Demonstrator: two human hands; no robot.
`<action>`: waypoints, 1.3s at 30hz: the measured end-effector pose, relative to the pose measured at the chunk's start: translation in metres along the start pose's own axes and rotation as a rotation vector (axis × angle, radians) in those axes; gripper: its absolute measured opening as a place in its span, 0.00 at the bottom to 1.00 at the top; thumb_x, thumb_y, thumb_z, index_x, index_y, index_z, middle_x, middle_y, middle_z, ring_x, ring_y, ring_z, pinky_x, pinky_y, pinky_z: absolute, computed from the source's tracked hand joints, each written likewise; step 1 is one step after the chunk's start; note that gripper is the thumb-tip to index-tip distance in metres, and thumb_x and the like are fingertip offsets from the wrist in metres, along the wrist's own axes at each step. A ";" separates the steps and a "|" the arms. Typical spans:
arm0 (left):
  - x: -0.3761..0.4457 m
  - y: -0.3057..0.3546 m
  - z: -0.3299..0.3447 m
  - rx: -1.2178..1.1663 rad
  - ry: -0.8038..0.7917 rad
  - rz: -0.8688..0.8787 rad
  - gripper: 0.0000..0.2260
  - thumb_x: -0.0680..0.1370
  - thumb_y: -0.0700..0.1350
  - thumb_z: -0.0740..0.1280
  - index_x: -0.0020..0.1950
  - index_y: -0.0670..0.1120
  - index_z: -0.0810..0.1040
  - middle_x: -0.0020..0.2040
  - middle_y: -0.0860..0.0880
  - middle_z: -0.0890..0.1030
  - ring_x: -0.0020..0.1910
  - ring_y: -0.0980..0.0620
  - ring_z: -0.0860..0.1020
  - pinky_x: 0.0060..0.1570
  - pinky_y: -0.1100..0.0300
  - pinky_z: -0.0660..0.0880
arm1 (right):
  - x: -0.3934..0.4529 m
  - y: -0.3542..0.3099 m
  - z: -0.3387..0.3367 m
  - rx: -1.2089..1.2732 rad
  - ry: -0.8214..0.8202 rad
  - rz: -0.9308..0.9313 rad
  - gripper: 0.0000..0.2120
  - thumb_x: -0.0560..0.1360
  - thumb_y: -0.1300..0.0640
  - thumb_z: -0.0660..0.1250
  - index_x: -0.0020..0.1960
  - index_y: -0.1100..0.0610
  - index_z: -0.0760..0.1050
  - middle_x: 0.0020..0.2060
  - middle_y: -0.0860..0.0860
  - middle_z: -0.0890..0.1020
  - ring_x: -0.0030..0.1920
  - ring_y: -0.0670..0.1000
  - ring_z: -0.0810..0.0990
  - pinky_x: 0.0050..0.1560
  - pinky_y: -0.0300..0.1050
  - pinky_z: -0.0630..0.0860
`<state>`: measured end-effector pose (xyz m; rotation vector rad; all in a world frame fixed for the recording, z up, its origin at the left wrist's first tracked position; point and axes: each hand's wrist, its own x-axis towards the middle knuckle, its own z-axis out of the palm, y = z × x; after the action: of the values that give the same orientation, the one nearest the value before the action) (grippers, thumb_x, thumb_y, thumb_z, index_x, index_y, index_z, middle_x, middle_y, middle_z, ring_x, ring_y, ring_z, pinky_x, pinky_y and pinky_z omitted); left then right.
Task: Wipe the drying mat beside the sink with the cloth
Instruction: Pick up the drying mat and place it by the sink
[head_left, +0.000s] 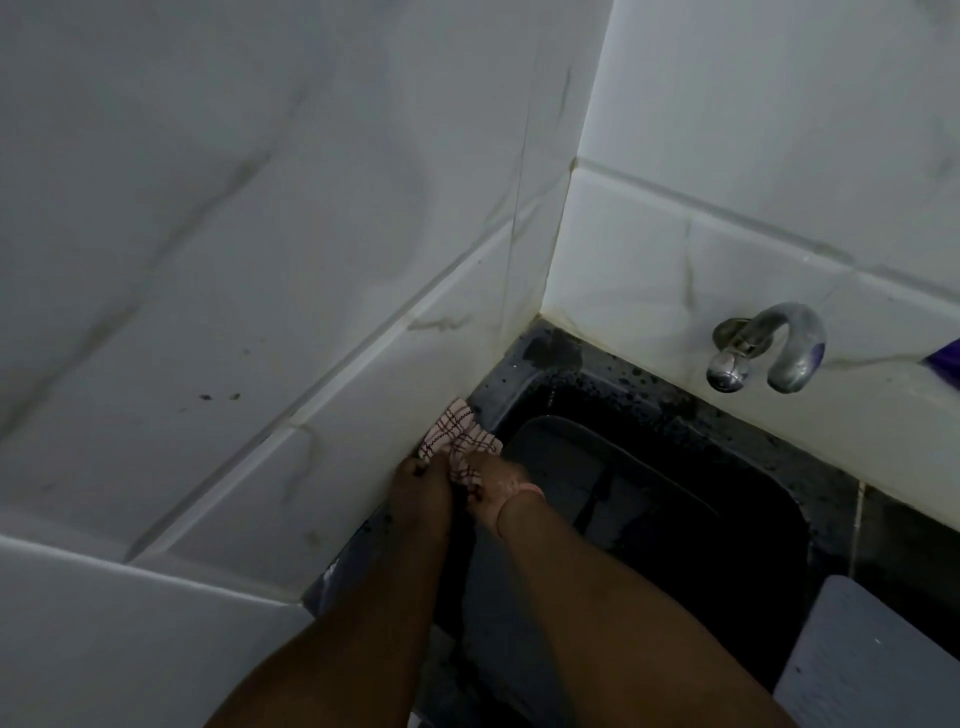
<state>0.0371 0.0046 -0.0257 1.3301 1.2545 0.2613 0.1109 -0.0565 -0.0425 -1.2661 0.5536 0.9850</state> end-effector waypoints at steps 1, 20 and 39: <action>-0.002 0.001 0.004 -0.076 -0.019 -0.001 0.12 0.76 0.51 0.68 0.53 0.46 0.83 0.49 0.46 0.85 0.46 0.48 0.82 0.44 0.57 0.77 | -0.003 -0.001 -0.004 0.002 -0.011 0.003 0.11 0.76 0.66 0.67 0.57 0.67 0.81 0.55 0.61 0.84 0.58 0.60 0.82 0.61 0.53 0.78; -0.073 0.012 0.050 -0.247 -0.726 -0.190 0.14 0.78 0.43 0.58 0.56 0.41 0.79 0.41 0.44 0.84 0.37 0.48 0.80 0.30 0.59 0.74 | -0.093 -0.007 -0.147 0.439 -0.041 -0.364 0.25 0.77 0.72 0.64 0.73 0.68 0.67 0.68 0.68 0.75 0.67 0.70 0.75 0.67 0.69 0.71; -0.273 -0.073 0.170 0.399 -1.165 -0.040 0.10 0.82 0.46 0.65 0.59 0.41 0.79 0.53 0.41 0.84 0.51 0.43 0.83 0.43 0.51 0.83 | -0.235 0.091 -0.366 0.560 0.423 -0.526 0.15 0.77 0.70 0.67 0.64 0.65 0.76 0.59 0.65 0.82 0.60 0.66 0.81 0.61 0.67 0.78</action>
<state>0.0291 -0.3223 0.0156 1.4203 0.3238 -0.7503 -0.0238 -0.4771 0.0072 -1.0238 0.7104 0.0960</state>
